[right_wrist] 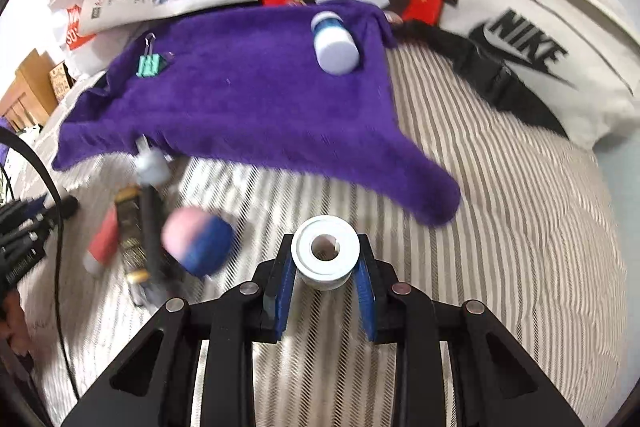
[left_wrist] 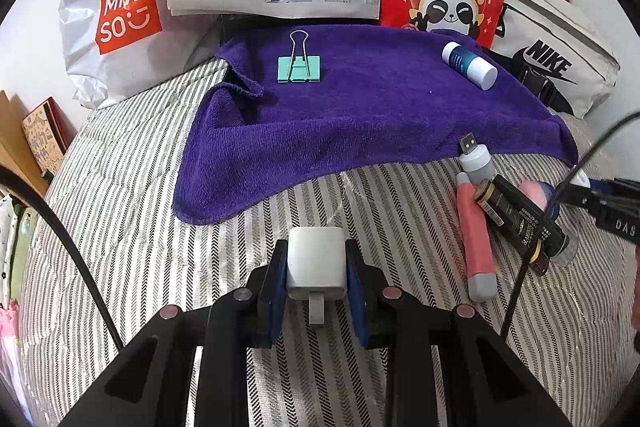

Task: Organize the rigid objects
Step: 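Carry the charger and tape roll onto the towel and release both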

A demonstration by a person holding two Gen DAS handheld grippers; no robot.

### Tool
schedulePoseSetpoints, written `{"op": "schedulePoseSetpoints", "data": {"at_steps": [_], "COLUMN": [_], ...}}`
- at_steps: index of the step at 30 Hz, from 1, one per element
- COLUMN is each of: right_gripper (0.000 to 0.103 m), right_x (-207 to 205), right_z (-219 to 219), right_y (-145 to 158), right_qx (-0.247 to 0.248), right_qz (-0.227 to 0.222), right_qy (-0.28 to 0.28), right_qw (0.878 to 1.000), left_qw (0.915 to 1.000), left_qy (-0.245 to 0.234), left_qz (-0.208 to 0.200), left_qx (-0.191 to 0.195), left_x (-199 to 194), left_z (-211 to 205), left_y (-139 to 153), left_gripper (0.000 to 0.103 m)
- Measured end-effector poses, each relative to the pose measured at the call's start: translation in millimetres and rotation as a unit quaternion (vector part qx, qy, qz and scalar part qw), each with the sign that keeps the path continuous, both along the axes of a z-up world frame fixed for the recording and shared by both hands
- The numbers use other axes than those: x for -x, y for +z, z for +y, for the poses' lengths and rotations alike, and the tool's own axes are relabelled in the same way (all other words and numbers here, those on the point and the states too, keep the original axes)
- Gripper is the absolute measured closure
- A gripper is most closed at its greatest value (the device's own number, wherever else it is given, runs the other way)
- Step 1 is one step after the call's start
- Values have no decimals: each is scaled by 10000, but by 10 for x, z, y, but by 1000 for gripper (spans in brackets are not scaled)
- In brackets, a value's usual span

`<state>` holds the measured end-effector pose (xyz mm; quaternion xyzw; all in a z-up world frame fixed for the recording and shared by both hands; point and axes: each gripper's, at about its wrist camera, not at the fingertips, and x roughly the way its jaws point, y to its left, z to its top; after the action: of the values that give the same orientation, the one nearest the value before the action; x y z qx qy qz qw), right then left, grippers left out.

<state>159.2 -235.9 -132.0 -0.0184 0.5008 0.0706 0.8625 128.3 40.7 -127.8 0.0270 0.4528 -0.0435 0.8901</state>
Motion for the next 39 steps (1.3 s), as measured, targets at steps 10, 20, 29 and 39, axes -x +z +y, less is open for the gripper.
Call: {"op": "schedulePoseSetpoints", "data": {"at_steps": [10,20,29,39], "right_gripper": [74,73,73,74], "right_x": [23,154,139,129], "right_z": [-34,-55,-65,-4], "right_y": [13,-30,-39,9], "right_qx": [-20,-75,-77,75], "right_qz": [-81,-521,-535,-413], "right_qy": [59,168,160,257], "right_qw": [9999,9985,9984,9988], "left_qw": [9999,10000,9999,9998], "left_qy": [-33,-10,-8,23], "left_qz": [-55,-83,-87,-39], "left_qx": [107,36,66,199], "left_x": [-1,9,8,14], "left_z": [24,1,1,18], "left_y": [-6,-9,-19,2], "left_gripper": [78,77,77,78]}}
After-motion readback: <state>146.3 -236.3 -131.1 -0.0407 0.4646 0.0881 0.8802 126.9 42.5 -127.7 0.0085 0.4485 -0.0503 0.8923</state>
